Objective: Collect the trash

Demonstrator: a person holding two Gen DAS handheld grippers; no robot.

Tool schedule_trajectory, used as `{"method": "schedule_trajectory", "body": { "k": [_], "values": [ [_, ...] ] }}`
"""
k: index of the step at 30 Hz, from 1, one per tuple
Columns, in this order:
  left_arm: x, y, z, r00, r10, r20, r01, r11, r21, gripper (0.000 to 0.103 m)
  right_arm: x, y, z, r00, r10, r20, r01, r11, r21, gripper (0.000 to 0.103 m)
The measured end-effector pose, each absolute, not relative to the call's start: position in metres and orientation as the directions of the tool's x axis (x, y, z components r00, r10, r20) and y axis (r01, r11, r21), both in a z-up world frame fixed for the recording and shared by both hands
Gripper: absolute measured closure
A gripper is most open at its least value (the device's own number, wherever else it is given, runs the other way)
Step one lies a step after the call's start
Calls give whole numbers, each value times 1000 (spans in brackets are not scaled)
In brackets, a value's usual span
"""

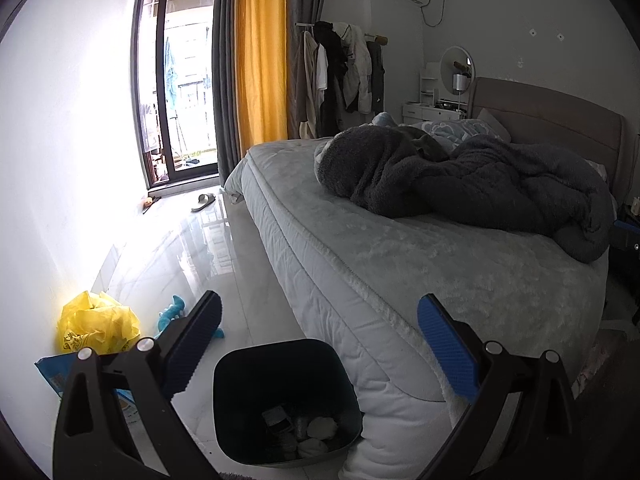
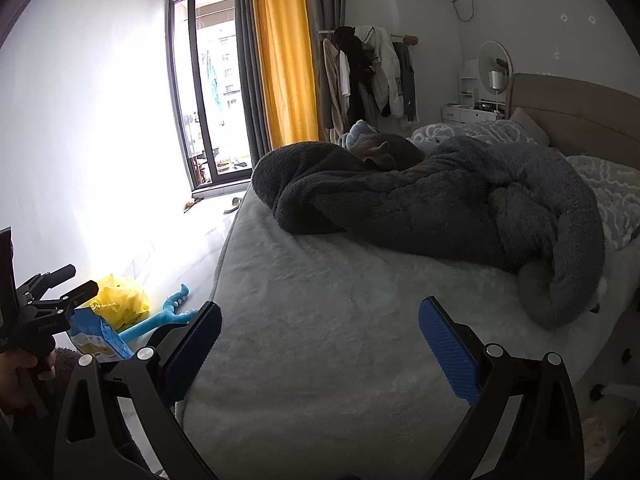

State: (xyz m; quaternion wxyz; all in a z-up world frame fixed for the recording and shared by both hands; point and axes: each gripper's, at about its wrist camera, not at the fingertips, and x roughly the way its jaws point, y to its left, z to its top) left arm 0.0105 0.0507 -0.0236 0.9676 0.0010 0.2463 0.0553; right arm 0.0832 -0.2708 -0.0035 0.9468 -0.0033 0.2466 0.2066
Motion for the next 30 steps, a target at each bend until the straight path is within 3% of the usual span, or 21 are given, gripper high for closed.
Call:
{"method": "schedule_trajectory", "body": {
  "k": [30],
  "values": [
    [12,49,-21,872,107,-478,-103,994,34,3,83,-270,-4,794,390,-467,-394,914,94,3]
  ]
}}
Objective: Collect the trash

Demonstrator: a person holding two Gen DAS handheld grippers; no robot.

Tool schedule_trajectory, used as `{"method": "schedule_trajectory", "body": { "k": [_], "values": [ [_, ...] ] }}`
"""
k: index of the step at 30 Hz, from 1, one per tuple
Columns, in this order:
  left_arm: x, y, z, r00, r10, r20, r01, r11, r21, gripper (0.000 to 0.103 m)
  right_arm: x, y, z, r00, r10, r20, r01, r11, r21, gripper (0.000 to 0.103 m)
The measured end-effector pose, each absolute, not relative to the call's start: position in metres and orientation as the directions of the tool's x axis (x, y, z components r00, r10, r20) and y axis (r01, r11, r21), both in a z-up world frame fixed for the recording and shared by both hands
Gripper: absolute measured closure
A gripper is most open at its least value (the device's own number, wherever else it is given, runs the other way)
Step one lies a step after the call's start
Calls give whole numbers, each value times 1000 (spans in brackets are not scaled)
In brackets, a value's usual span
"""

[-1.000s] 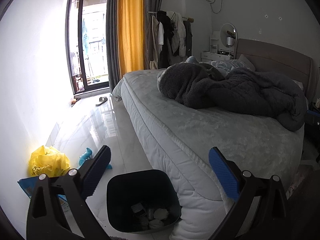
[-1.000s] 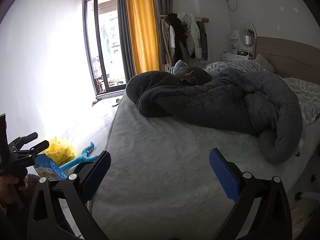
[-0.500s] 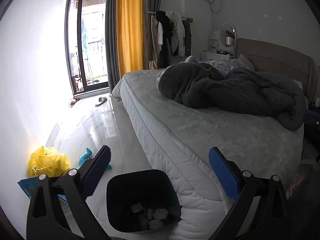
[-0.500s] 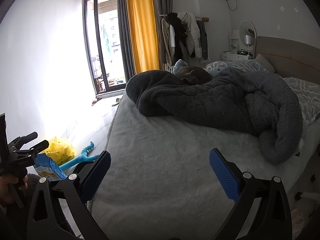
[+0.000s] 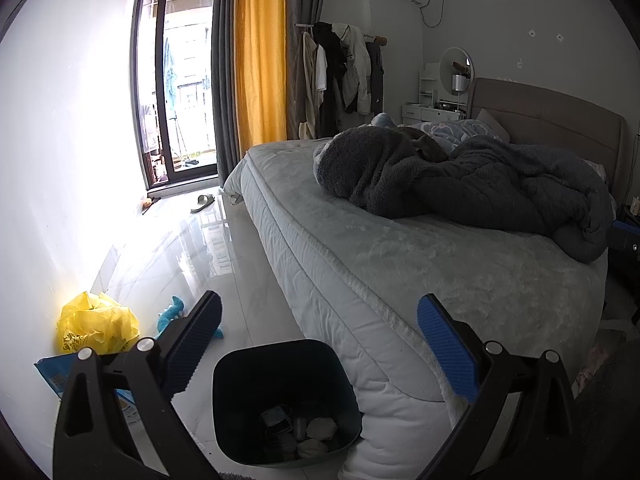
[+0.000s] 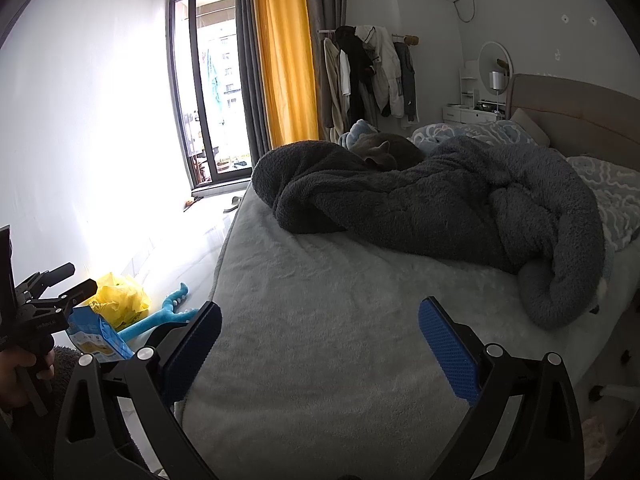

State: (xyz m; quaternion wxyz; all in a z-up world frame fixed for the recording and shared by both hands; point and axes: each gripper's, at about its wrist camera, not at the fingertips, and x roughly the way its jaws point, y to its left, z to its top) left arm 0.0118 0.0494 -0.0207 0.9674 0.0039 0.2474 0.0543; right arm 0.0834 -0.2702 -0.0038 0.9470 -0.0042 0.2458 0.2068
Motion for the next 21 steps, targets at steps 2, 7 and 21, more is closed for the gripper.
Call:
{"method": "schedule_trajectory", "body": {
  "k": [2,7,21],
  "values": [
    [12,50,-21,872,107,-478,-103,994,35,3,83,-270,-4,793,389,-468,-394,914,93,3],
    [12,49,-21,872,108,-478,-104,994,34,3,83,-270,-4,794,389,-468,-394,915,93,3],
    [12,48,-20,872,108,-477,-105,994,32,3,84,-270,-3,793,390,-468,-394,914,94,3]
  ]
}}
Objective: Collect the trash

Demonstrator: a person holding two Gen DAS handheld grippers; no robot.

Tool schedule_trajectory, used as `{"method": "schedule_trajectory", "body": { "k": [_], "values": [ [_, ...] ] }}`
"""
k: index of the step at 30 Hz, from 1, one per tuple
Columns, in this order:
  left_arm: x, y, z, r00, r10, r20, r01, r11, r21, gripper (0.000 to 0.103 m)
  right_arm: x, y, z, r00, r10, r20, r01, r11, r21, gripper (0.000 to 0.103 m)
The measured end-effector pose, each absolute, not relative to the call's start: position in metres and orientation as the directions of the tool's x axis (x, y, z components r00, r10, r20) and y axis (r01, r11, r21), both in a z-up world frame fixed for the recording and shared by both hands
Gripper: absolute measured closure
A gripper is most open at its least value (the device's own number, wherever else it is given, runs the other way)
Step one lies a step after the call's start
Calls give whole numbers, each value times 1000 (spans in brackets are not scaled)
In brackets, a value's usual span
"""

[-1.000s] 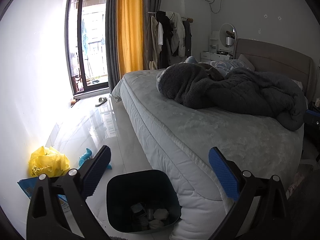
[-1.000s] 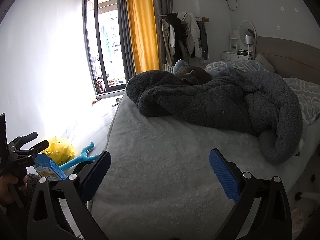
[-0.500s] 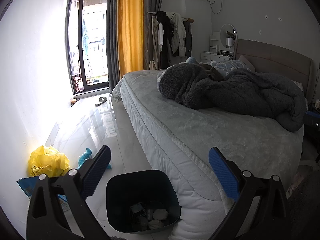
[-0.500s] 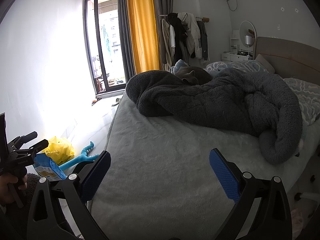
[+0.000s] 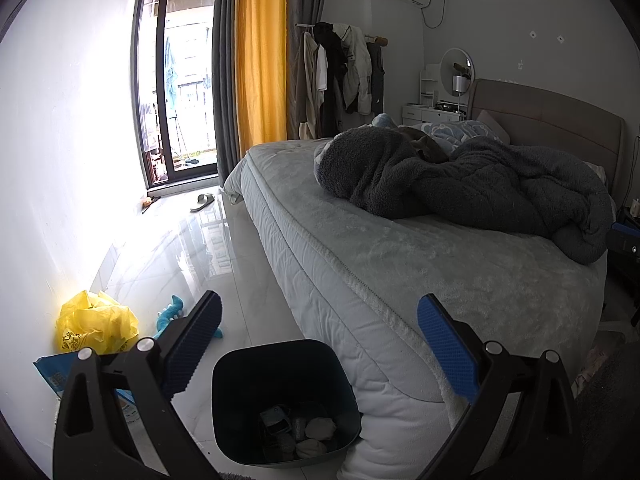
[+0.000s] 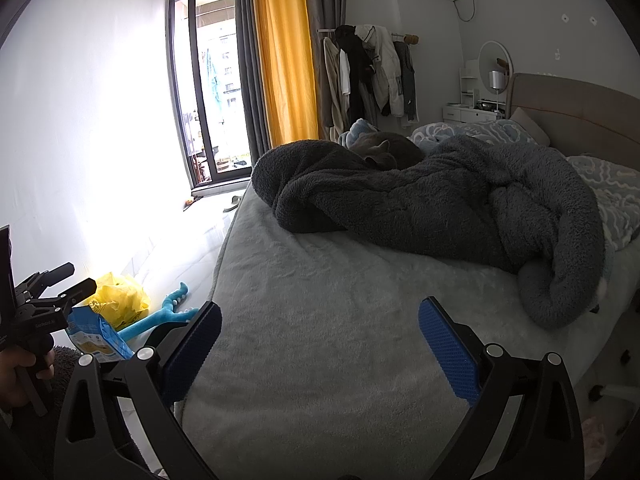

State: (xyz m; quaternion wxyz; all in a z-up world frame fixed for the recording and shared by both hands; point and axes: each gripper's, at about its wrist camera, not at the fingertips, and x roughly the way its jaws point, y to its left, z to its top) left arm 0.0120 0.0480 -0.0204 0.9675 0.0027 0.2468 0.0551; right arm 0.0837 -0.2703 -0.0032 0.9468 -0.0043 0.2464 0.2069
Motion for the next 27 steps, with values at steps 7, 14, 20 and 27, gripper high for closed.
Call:
{"method": "schedule_trajectory", "body": {
  "k": [7,14,20,27],
  "values": [
    [12,48,-20,871,109,-478,-108,994,31,3,84,-270,-3,793,389,-469,-394,914,93,3],
    [12,47,-20,871,110,-478,-110,994,28,3,84,-270,-3,792,389,-471,-394,914,92,3],
    [12,47,-20,871,110,-478,-109,994,29,3,84,-270,-4,792,389,-470,-394,914,93,3],
    [12,48,-20,871,110,-478,-110,994,27,3,84,-270,-3,792,389,-471,-394,915,92,3]
  ]
}}
